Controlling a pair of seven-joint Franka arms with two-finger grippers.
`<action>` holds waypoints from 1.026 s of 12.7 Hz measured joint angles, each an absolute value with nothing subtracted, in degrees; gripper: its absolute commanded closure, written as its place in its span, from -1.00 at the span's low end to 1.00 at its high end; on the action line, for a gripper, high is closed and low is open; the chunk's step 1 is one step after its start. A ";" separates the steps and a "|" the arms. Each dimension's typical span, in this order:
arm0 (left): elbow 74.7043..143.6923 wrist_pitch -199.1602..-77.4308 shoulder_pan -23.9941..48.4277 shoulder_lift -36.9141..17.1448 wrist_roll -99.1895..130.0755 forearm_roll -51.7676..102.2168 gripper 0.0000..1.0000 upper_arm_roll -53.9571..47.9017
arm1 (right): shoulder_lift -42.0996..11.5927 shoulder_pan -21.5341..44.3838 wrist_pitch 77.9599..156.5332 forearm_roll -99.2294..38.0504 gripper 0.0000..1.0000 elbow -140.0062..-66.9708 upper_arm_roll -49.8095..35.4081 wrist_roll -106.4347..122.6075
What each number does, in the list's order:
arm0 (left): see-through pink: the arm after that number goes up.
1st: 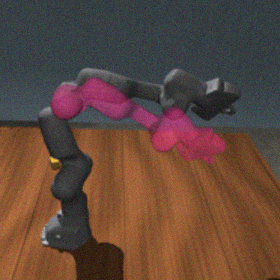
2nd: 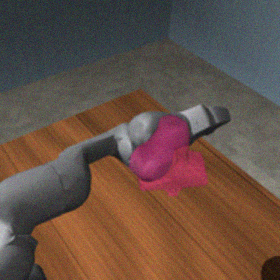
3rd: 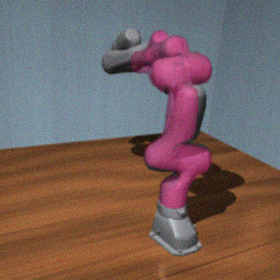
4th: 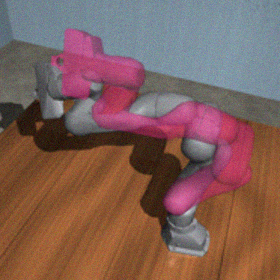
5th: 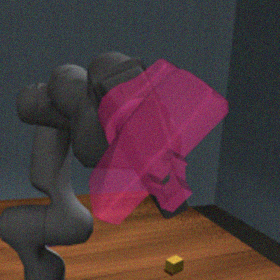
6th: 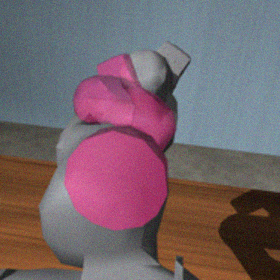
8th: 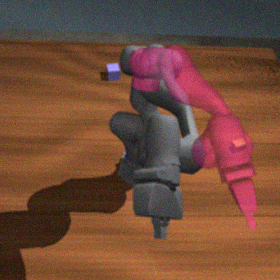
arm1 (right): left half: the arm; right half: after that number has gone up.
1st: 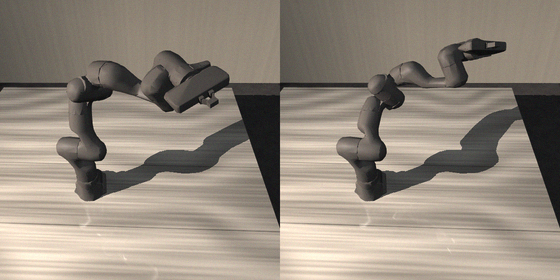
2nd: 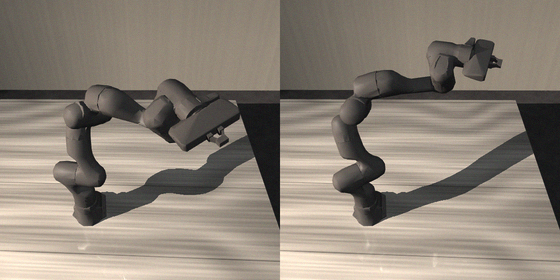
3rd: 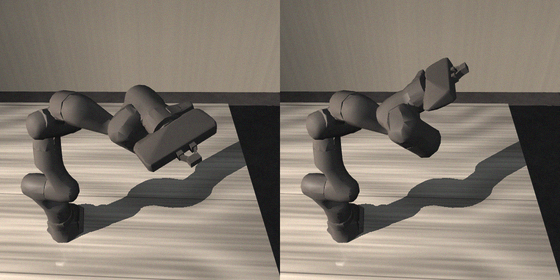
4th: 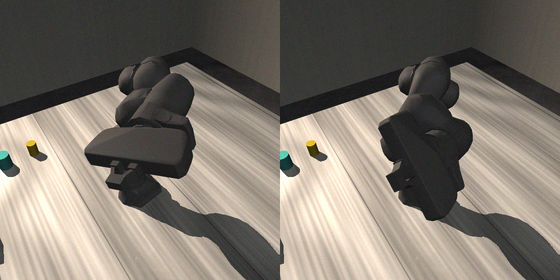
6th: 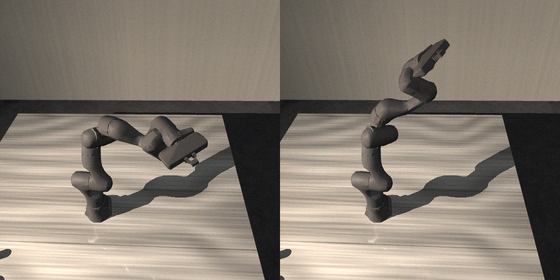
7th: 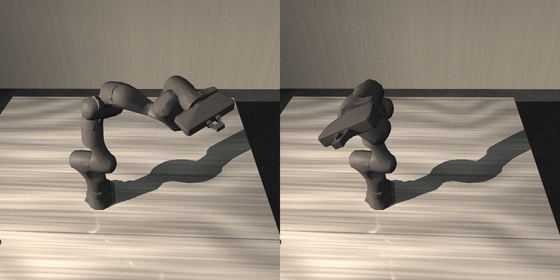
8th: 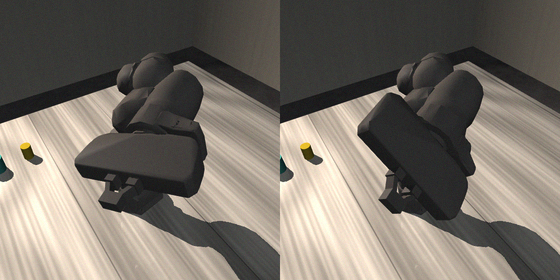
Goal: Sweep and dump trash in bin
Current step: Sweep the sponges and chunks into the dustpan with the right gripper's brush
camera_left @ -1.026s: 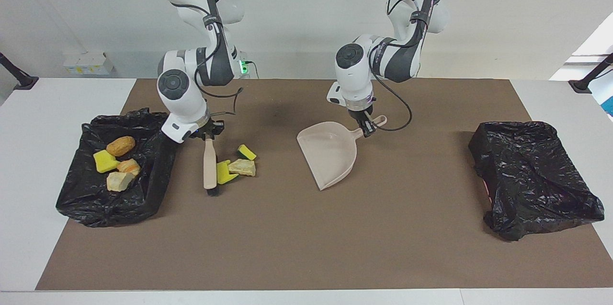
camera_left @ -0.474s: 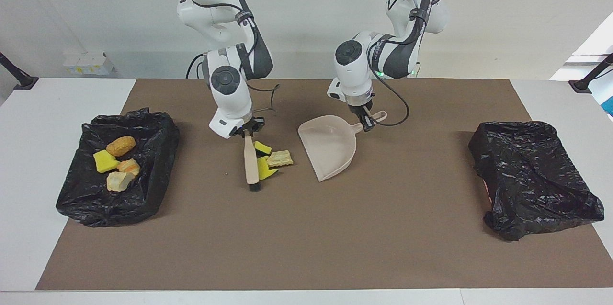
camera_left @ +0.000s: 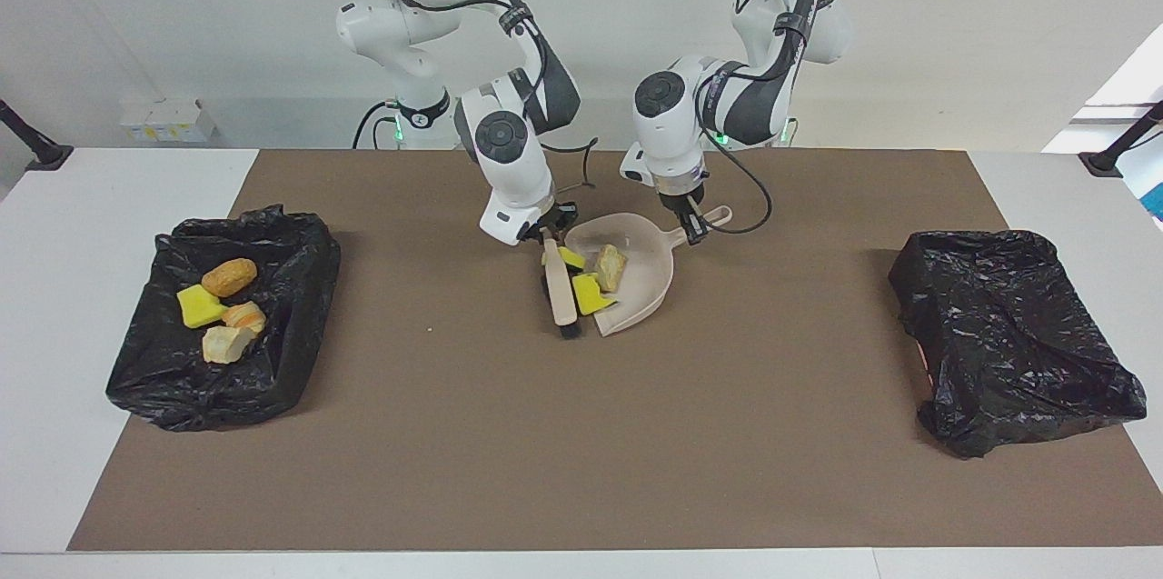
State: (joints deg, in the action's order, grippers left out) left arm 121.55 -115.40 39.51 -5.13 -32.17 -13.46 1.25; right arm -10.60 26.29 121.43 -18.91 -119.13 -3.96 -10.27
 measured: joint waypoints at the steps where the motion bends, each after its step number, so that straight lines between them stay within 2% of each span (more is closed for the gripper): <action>1: 121.70 -115.63 39.51 -5.11 -32.17 -13.46 1.00 1.30 | -10.61 27.36 122.39 -20.47 1.00 -118.94 -3.98 -11.69; 5: 122.05 -116.25 39.50 -5.09 -32.17 -13.46 1.00 1.47 | -10.63 29.10 121.99 -21.37 1.00 -117.79 -3.93 -15.40; 8: 122.11 -116.98 39.21 -5.09 -32.39 -13.40 1.00 1.72 | -10.12 28.72 116.23 -21.37 1.00 -115.20 -3.27 -15.40; 13: 122.11 -117.32 37.96 -5.09 -32.88 -13.39 1.00 1.80 | -4.71 24.93 106.71 -17.07 1.00 -113.64 -2.71 -15.39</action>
